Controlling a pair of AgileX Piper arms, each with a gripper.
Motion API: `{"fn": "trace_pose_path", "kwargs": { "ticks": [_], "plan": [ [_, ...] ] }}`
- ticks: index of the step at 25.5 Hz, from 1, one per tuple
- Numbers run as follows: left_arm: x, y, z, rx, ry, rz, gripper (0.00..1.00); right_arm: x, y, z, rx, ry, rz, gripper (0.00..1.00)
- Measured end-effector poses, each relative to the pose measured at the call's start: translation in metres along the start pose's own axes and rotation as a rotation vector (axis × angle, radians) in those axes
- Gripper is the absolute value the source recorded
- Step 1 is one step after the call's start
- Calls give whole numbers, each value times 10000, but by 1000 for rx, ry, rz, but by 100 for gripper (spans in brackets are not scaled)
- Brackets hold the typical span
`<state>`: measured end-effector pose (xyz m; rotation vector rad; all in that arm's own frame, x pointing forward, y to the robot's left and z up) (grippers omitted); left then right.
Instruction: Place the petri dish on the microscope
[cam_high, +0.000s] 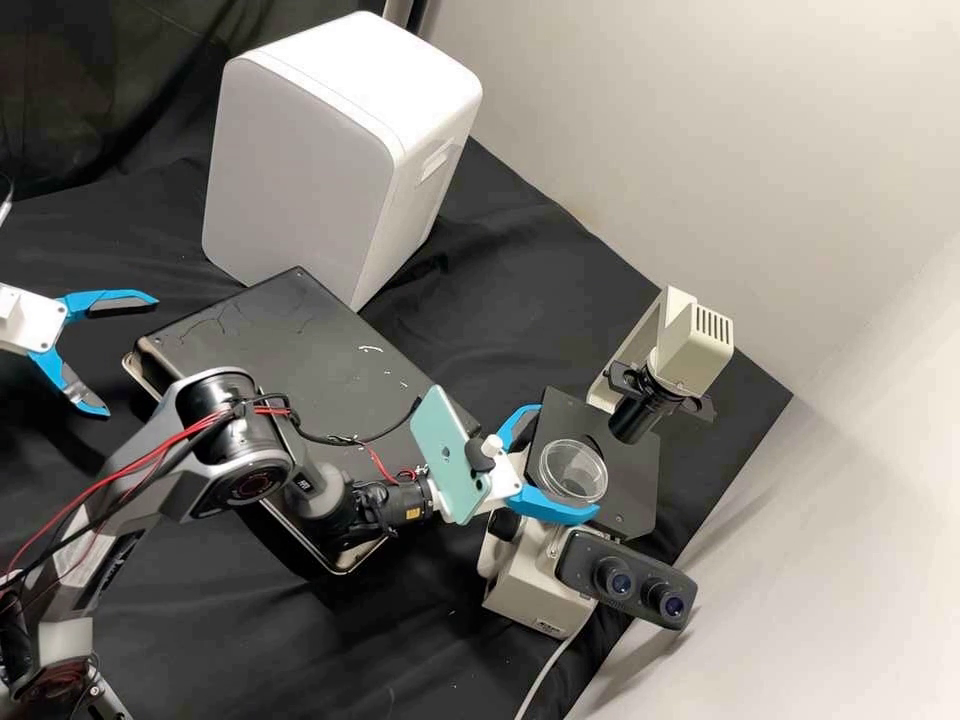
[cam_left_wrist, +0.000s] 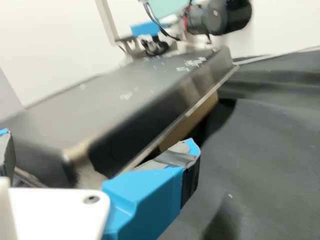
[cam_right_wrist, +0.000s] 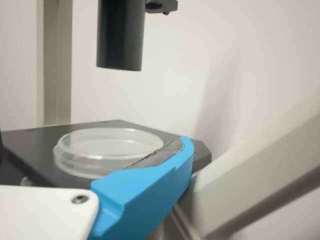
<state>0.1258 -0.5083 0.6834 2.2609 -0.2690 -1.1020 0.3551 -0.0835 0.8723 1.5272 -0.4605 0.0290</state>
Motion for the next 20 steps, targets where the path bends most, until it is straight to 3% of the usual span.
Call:
{"fn": "trace_pose_path", "kwargs": {
  "ticks": [3, 5, 7, 10, 15, 20],
  "plan": [
    [-43, 116, 21, 55, 44, 64, 100, -150, -1, 18, 22, -12, -14, 100],
    [-72, 173, 37, 88, 75, 93, 100, -233, 26, 10, 76, 9, 12, 100],
    [-93, 207, 47, 109, 95, 109, 100, -317, 67, 17, 116, 18, 31, 100],
    [-109, 233, 48, 112, 111, 122, 100, -425, 161, 38, 149, 6, 49, 100],
    [-114, 239, 29, 104, 132, 125, 100, -512, 249, 11, 153, 9, 71, 100],
    [-115, 238, 27, 103, 134, 125, 100, -513, 255, 12, 153, 9, 73, 100]
  ]
}}
